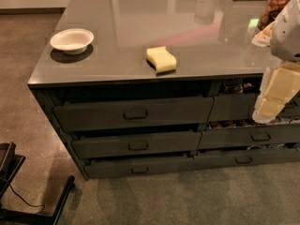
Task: Open bottom drawer
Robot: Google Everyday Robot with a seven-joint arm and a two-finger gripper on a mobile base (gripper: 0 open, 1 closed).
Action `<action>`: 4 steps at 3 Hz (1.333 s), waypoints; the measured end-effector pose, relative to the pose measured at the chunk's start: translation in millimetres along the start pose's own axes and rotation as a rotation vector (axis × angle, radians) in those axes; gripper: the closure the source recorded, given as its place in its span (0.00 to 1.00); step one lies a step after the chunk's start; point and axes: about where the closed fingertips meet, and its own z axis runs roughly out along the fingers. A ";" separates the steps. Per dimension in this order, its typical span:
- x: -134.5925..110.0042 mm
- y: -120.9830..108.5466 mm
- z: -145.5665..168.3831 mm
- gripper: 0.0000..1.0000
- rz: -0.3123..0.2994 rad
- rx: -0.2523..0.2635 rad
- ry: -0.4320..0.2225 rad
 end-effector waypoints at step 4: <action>4.1 24.4 115.2 0.65 0.019 -0.011 -0.114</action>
Offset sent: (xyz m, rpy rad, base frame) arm 0.0044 0.0017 -0.0302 0.0477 -0.0056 0.0037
